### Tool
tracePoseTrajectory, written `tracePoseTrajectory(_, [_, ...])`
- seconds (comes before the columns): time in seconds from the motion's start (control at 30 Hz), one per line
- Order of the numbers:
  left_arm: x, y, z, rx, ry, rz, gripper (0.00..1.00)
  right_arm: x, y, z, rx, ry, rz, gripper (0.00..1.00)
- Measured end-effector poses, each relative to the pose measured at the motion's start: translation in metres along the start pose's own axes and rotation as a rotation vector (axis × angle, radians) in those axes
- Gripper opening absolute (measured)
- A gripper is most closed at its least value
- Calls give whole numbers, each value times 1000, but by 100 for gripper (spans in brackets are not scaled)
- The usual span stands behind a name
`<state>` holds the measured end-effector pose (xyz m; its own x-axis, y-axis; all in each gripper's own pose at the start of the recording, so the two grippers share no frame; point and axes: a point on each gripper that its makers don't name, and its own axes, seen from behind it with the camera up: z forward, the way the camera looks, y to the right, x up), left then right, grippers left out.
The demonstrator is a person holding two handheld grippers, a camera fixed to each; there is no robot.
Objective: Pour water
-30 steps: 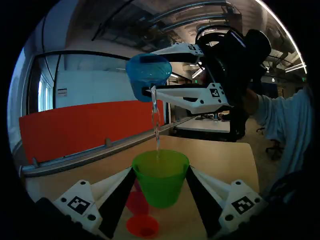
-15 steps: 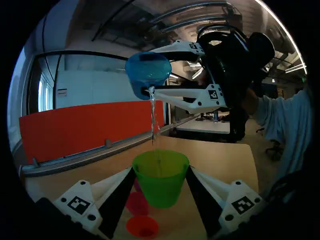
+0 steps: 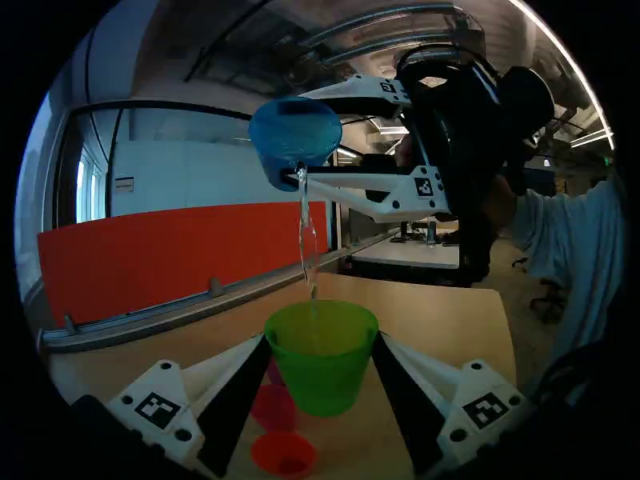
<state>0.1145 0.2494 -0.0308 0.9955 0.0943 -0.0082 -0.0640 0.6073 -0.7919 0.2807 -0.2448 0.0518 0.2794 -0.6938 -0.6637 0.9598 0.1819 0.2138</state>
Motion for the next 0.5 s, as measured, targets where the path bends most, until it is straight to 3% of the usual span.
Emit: tracePoseTrajectory(0.5, [-1,0,2,-1,0,-6,87,3,5,2,-11,1,-64,91])
